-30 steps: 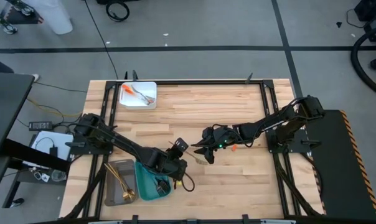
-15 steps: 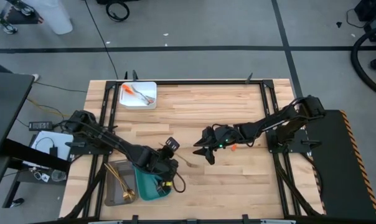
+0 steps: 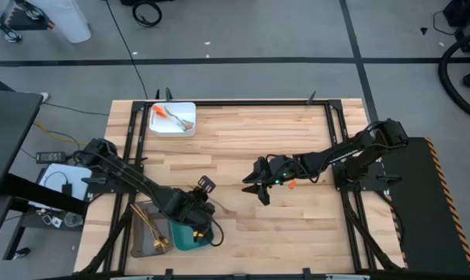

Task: Sort silverware by color (type)
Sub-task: Put the gold fork into the black bin

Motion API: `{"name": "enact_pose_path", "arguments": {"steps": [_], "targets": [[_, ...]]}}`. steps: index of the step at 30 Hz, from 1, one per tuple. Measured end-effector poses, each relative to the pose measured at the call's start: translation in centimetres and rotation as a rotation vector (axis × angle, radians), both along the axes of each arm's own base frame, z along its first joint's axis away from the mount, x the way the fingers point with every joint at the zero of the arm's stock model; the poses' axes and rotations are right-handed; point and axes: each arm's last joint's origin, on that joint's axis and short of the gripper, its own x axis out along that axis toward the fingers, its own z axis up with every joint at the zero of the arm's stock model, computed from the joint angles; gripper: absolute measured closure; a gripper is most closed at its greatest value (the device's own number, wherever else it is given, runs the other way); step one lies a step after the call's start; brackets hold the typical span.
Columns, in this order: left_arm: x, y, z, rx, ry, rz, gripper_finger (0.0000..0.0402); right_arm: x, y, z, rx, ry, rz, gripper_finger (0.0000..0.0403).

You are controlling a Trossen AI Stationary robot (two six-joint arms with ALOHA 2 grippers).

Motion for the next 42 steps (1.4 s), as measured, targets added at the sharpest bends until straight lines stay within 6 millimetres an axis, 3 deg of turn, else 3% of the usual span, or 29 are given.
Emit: {"name": "enact_pose_path", "arguments": {"steps": [11,21,29,35,42], "targets": [[-1.7,0.1,3.1,-0.177,-0.075,0.192,0.0376,0.0,-0.2,-0.2,-0.02,0.014,-0.002,0.0205],[-4.6,0.0,4.7,-0.291,-0.124,0.454,0.0376,-0.1,-0.2,-0.3,-0.03,0.024,0.002,0.0205],[-7.0,-1.7,5.2,-0.373,-0.159,0.617,0.0376,-0.2,-0.2,-0.4,-0.036,0.043,0.003,0.0206],[-8.6,-3.2,5.2,-0.387,-0.125,0.584,0.0376,-0.2,0.0,-0.5,-0.051,0.047,0.016,0.0206],[-11.9,-4.2,5.1,-0.293,0.102,0.505,0.0376,-0.2,-0.1,-0.5,-0.088,0.043,-0.005,0.0206]]}}
